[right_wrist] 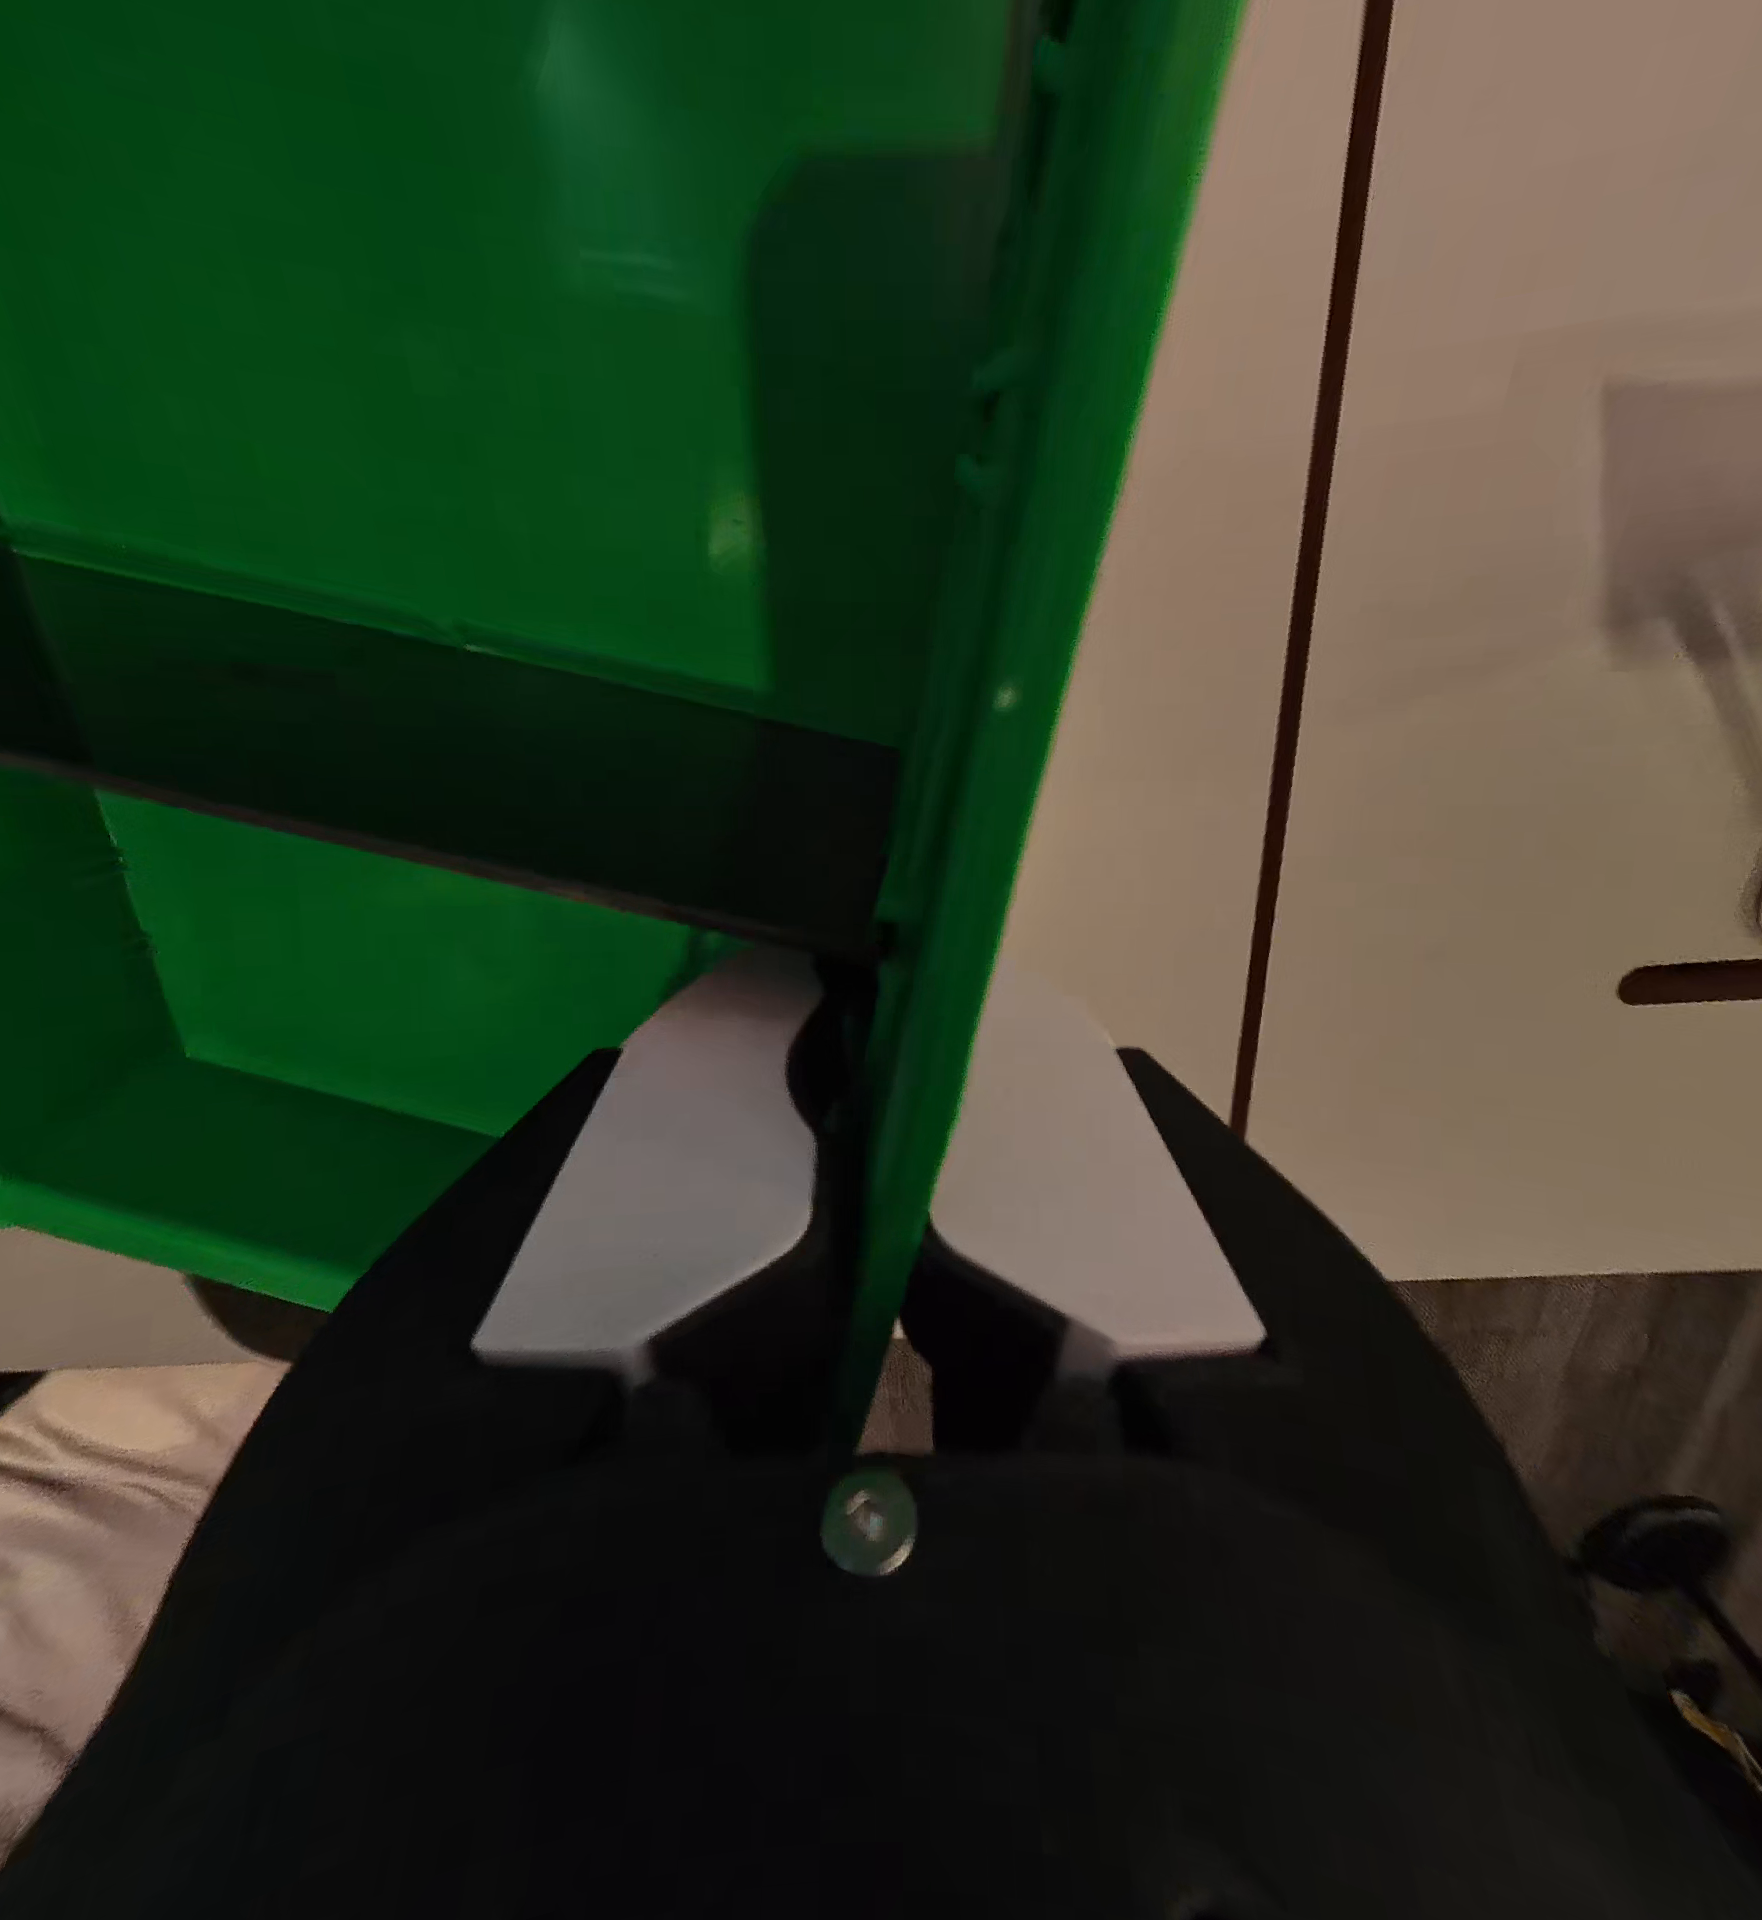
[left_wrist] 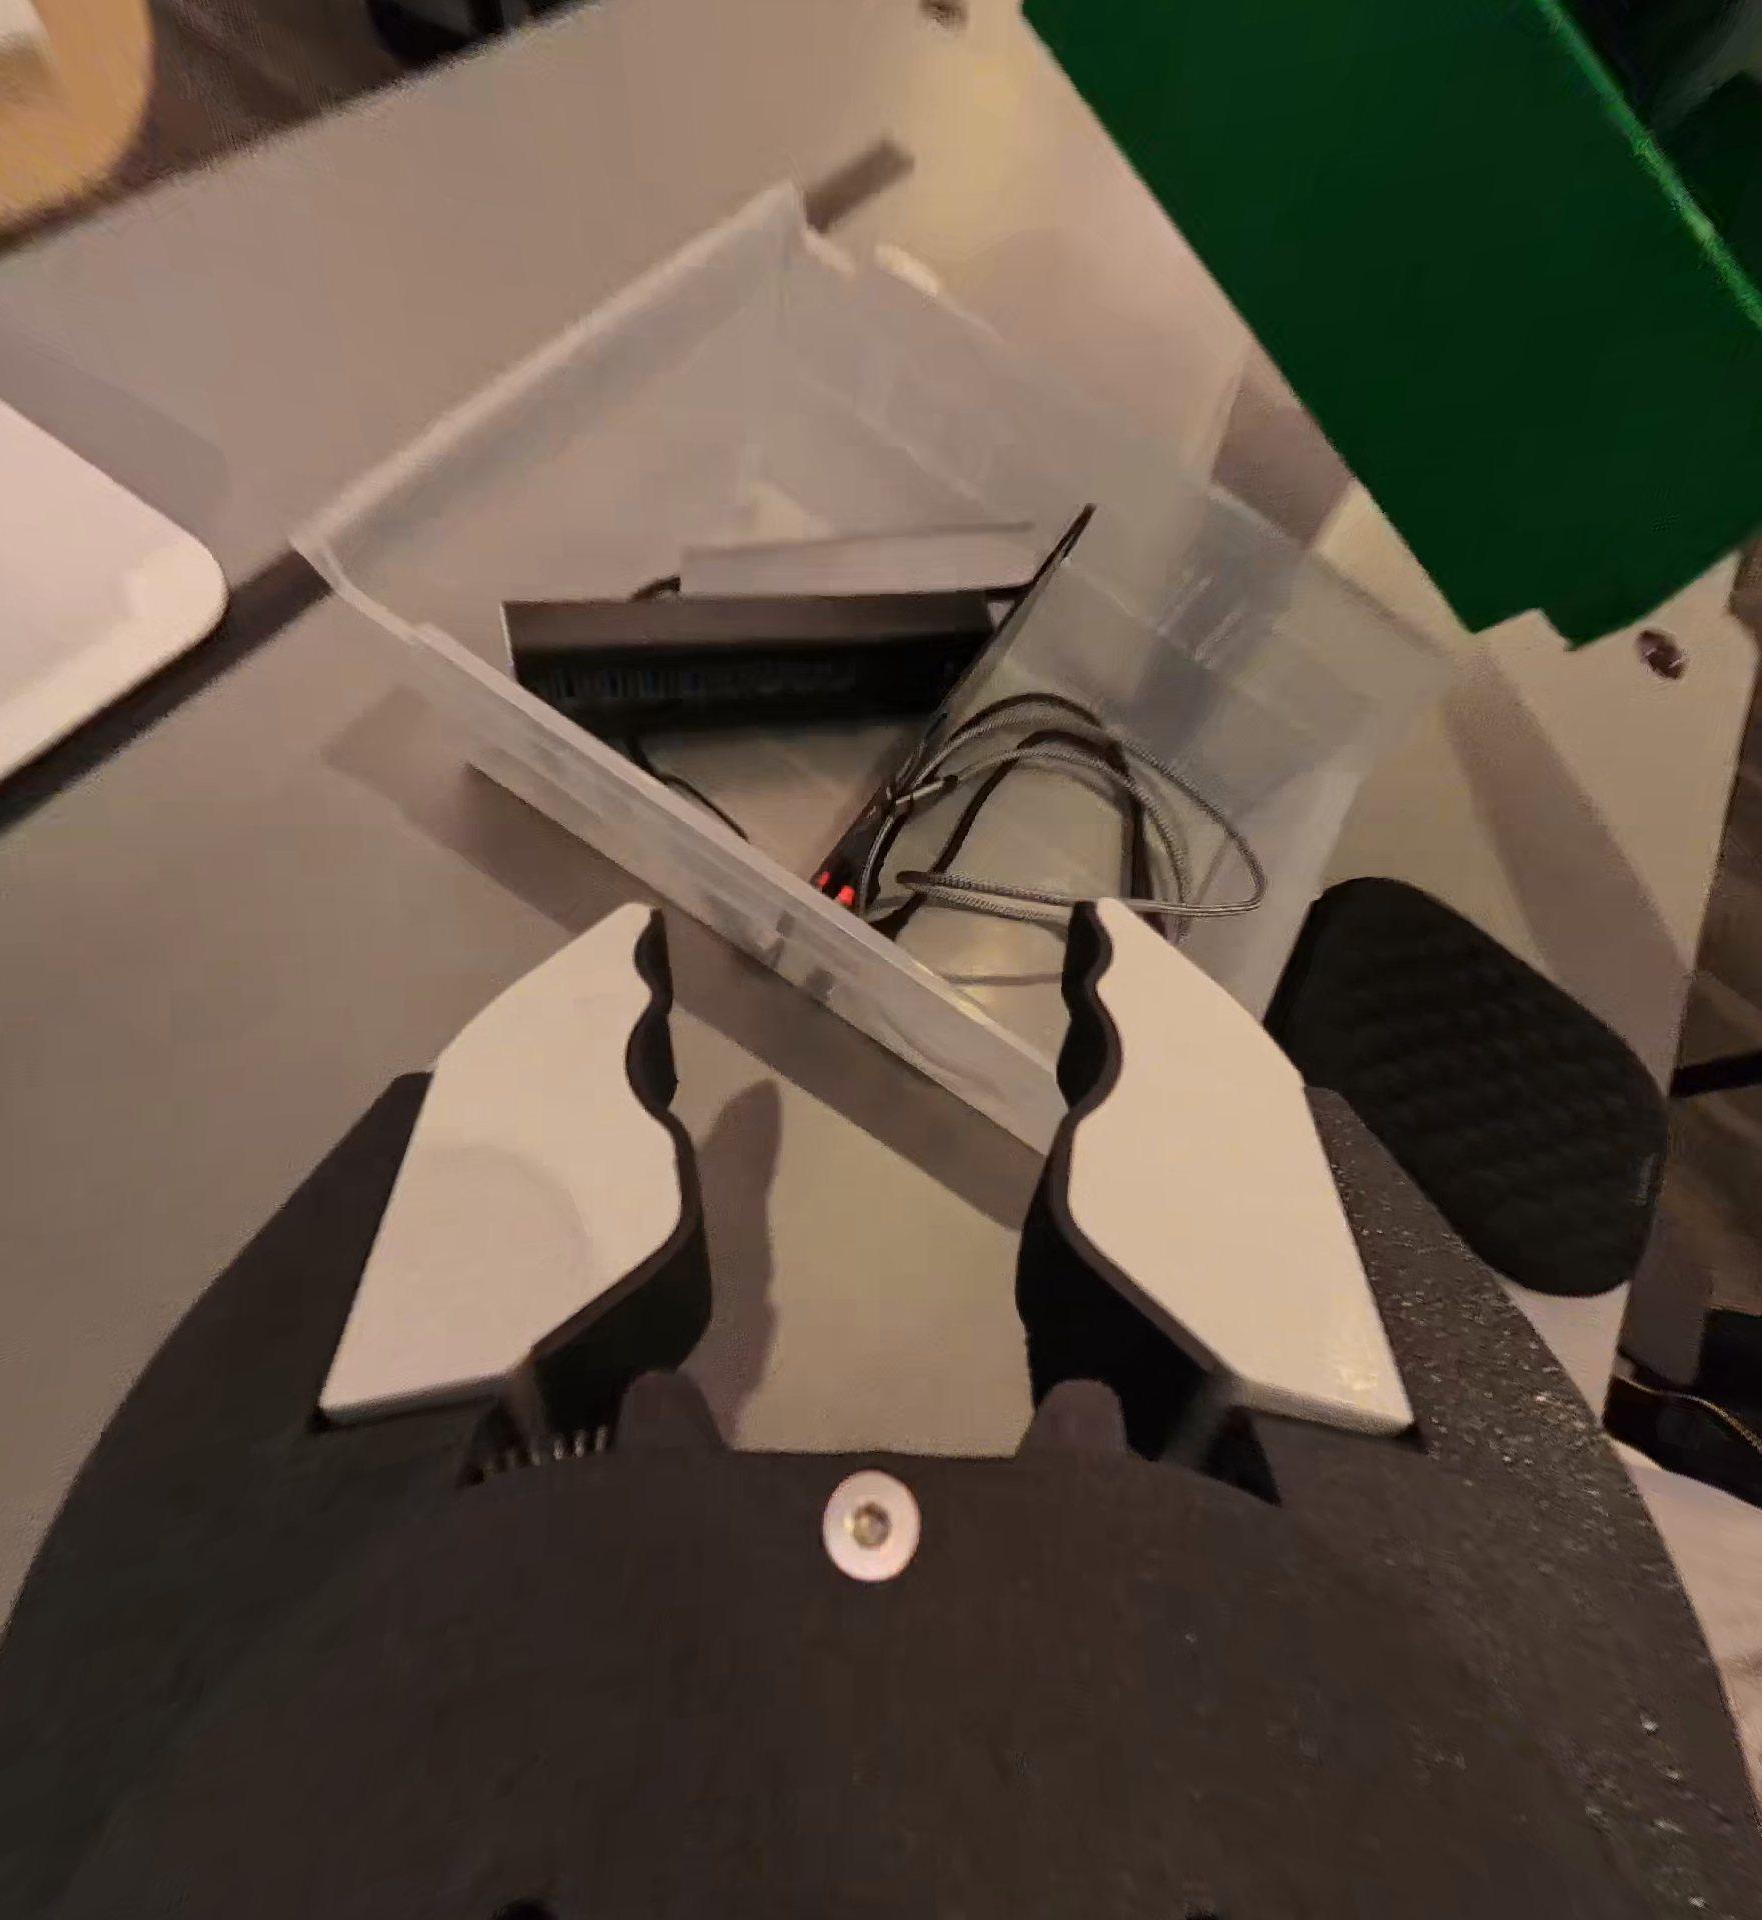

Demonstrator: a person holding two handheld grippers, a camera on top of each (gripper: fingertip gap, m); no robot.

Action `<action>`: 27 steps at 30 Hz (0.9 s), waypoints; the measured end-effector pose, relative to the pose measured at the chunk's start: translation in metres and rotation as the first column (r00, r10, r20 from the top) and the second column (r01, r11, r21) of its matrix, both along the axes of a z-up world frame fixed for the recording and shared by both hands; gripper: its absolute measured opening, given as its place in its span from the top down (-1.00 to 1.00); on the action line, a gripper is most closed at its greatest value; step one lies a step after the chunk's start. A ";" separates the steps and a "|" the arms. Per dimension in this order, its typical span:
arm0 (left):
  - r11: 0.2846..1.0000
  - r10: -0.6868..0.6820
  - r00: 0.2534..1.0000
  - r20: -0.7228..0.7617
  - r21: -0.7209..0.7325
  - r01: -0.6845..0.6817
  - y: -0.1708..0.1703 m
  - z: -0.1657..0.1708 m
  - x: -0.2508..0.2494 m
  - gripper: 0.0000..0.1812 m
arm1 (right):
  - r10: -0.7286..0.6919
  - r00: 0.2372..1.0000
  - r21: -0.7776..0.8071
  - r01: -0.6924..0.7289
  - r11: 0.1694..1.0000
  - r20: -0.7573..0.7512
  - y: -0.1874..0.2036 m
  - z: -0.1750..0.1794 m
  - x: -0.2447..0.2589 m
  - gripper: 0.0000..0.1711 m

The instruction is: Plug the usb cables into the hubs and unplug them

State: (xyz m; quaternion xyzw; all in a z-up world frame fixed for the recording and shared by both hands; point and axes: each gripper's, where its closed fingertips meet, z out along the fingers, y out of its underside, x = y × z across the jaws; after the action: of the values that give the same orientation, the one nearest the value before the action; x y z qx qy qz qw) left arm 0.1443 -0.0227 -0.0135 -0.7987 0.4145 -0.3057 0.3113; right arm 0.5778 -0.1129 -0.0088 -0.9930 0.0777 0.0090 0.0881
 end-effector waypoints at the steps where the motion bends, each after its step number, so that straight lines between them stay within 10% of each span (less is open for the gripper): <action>1: 1.000 -0.001 1.000 -0.016 -0.031 0.001 0.002 -0.013 0.006 0.19 | 0.009 1.000 -0.018 -0.009 1.000 0.007 -0.008 -0.014 0.007 0.94; 10: 0.967 -0.072 0.980 -0.185 -0.253 0.024 -0.004 -0.080 0.021 0.15 | 0.138 0.990 -0.182 -0.129 0.975 0.037 -0.033 -0.093 0.014 0.93; 17: 0.869 -0.213 0.972 -0.102 -0.474 0.141 -0.025 -0.078 0.019 0.59 | 0.095 0.995 -0.163 -0.088 0.983 0.034 -0.019 -0.099 0.012 0.93; 27: 0.854 0.026 0.984 -0.178 -0.508 -0.114 0.053 -0.072 -0.131 0.84 | 0.107 0.994 -0.141 -0.110 0.984 -0.029 0.011 -0.112 -0.032 0.93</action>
State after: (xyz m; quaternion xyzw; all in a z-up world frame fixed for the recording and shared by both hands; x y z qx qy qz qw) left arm 0.0131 0.0305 -0.0852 -0.8899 0.3122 -0.3269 0.0613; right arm 0.5460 -0.1023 -0.1204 -0.9994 0.0248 0.0186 0.0154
